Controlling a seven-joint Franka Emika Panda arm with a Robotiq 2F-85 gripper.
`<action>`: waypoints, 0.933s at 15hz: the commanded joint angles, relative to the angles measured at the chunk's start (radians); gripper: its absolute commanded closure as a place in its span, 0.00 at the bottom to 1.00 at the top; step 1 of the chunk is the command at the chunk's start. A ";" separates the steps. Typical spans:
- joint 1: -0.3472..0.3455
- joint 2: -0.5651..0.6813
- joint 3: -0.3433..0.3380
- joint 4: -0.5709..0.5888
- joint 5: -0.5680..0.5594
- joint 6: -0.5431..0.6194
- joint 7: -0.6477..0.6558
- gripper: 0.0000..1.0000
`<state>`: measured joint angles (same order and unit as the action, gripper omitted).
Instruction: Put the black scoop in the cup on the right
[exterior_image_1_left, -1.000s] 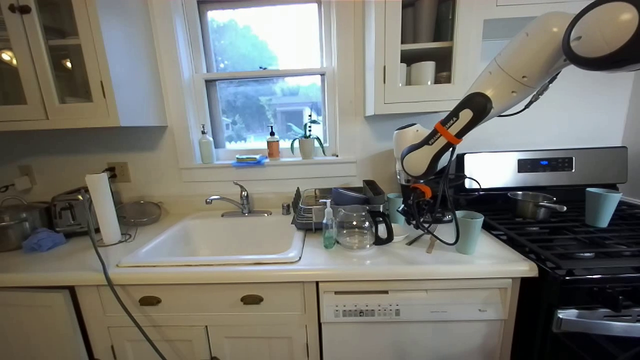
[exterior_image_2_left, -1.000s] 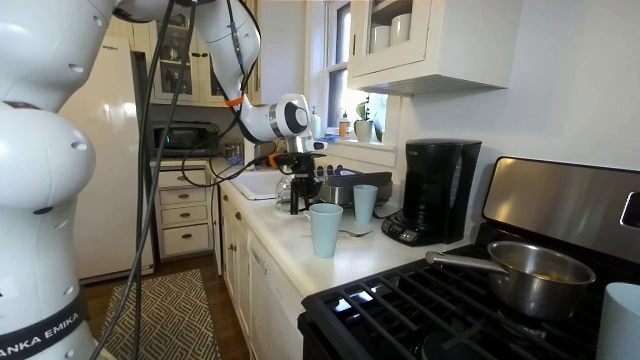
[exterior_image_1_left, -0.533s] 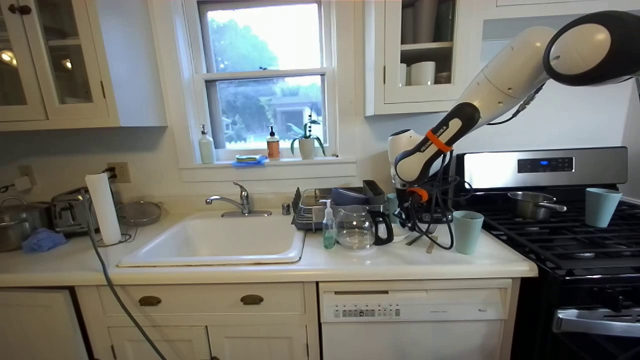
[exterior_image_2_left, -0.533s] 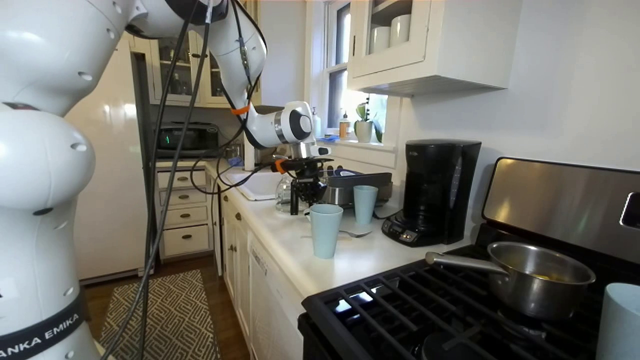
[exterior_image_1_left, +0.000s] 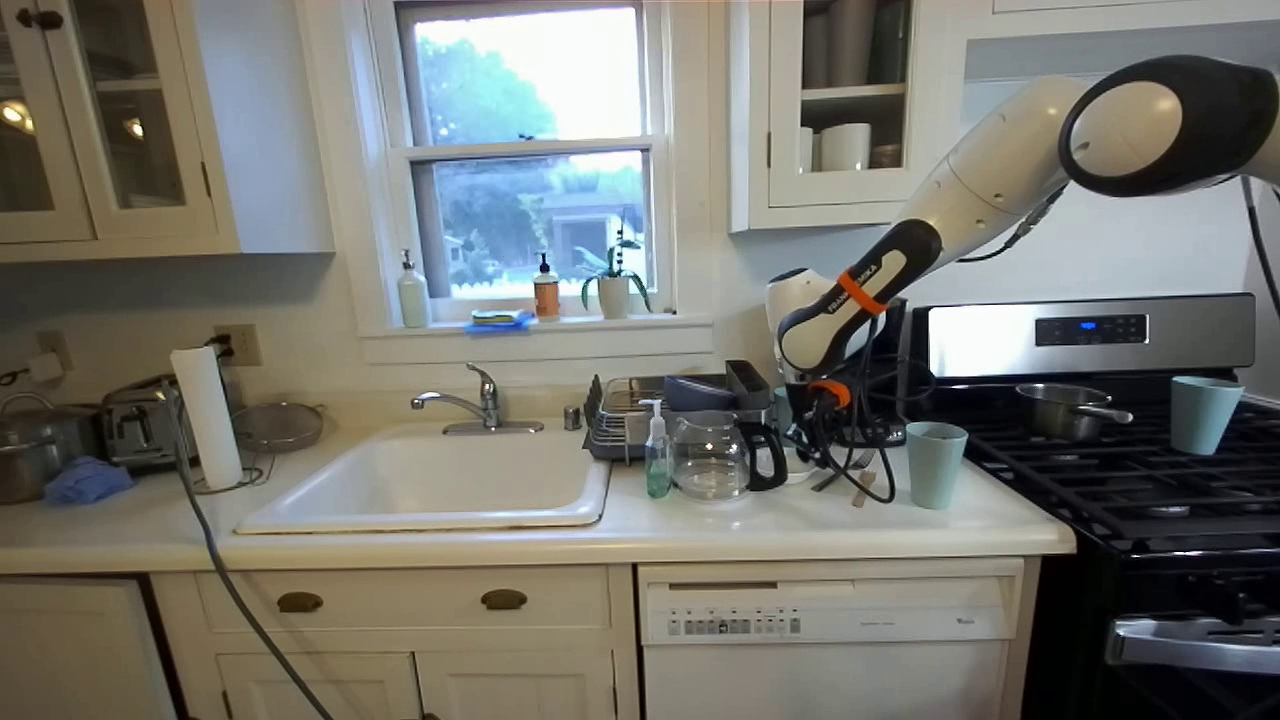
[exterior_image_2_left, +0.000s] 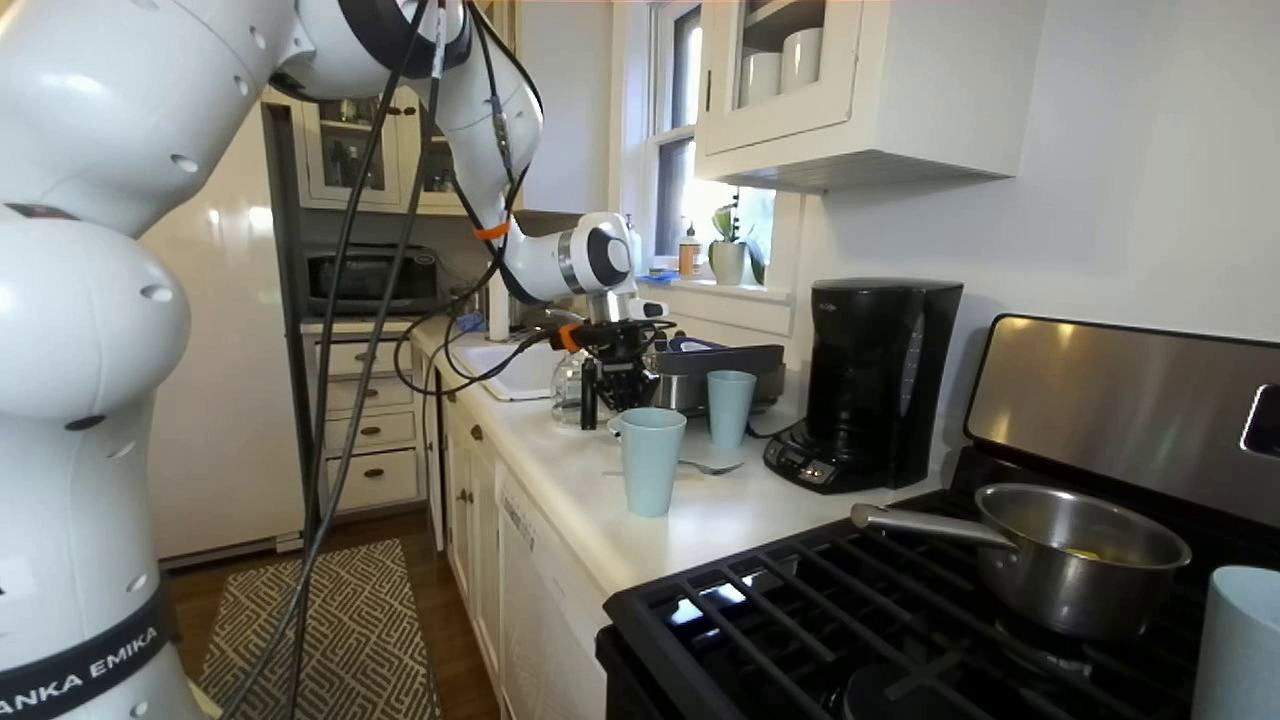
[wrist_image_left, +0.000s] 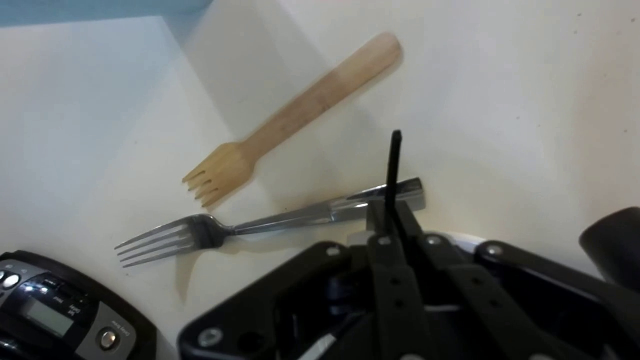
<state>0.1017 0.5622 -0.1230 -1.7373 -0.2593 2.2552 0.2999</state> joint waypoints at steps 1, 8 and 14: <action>-0.016 0.042 0.021 0.074 0.027 -0.084 -0.046 0.99; -0.042 0.072 0.069 0.134 0.109 -0.172 -0.123 0.99; -0.094 0.083 0.103 0.170 0.221 -0.166 -0.196 0.99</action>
<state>0.0542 0.6239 -0.0533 -1.6165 -0.1090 2.1051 0.1615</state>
